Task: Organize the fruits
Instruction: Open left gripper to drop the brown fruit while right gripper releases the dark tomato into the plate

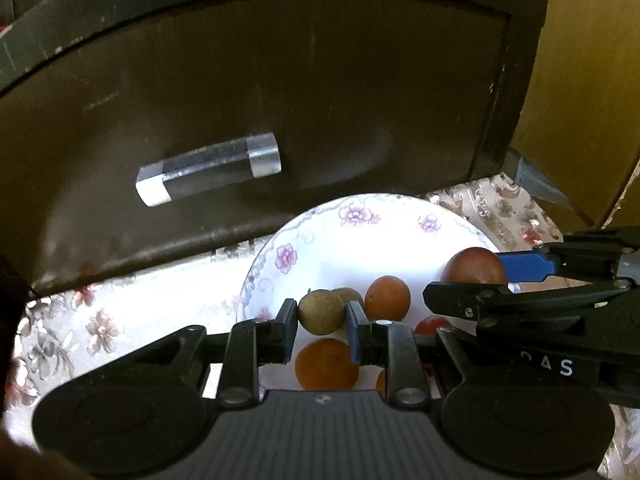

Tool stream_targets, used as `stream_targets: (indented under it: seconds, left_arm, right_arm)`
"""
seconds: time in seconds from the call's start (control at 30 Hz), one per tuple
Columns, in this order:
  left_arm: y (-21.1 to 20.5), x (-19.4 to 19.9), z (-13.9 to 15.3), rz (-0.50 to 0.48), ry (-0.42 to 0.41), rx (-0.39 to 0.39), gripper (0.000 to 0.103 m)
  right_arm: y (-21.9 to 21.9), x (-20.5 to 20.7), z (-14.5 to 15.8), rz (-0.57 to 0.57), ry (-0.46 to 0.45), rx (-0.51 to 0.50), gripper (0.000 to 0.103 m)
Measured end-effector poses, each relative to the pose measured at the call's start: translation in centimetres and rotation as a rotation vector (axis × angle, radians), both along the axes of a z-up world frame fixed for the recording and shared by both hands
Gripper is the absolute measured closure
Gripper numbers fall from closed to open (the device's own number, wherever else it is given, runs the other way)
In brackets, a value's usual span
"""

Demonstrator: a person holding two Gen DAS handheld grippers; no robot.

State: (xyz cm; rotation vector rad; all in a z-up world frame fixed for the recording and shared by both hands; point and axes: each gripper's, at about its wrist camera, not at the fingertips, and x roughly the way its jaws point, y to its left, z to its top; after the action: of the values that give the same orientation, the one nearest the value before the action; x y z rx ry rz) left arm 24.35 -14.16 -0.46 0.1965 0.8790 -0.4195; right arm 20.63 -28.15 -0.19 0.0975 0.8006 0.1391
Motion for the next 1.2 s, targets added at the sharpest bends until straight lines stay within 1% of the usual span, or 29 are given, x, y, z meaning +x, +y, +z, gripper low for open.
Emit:
stream_targets:
  seconds: [0.23,0.33,0.37,0.4,0.57,0.83,0.9,1.03,1.2]
  left_arm:
    - [0.2,0.1,-0.3,0.008,0.012,-0.002,0.068]
    - [0.2,0.2,-0.3,0.01,0.012,-0.003,0.065]
    - [0.2,0.3,-0.3,0.012,0.012,-0.003,0.063]
    - [0.2,0.3,-0.4,0.013,0.013,-0.004,0.062]
    - [0.3,0.1,0.0,0.012,0.01,-0.004,0.06]
    - [0.9,-1.0,1.5,0.042,-0.016,-0.012,0.051]
    - [1.2,-1.5,1.7,0.054,-0.02,-0.01,0.047]
    - [2.0,-2.7,2.3,0.093,-0.024,-0.005,0.042]
    - [2.7,-4.4,3.8,0.109,-0.038,-0.033,0.029]
  right_arm:
    - [0.0,0.4,-0.8,-0.001,0.016,-0.002,0.064]
    - [0.0,0.4,-0.8,-0.001,0.016,-0.003,0.064]
    - [0.0,0.4,-0.8,-0.003,0.012,-0.004,0.063]
    - [-0.1,0.4,-0.7,-0.007,0.008,-0.009,0.06]
    - [-0.5,0.4,-0.5,-0.016,-0.003,0.001,0.059]
    - [-0.7,-0.3,0.3,-0.029,-0.016,0.0,0.059]
    - [-0.7,-0.5,0.6,-0.034,-0.018,0.0,0.058]
    - [-0.6,-1.3,1.1,-0.04,-0.021,-0.002,0.058]
    - [-0.3,-2.6,1.9,-0.049,-0.024,-0.01,0.057]
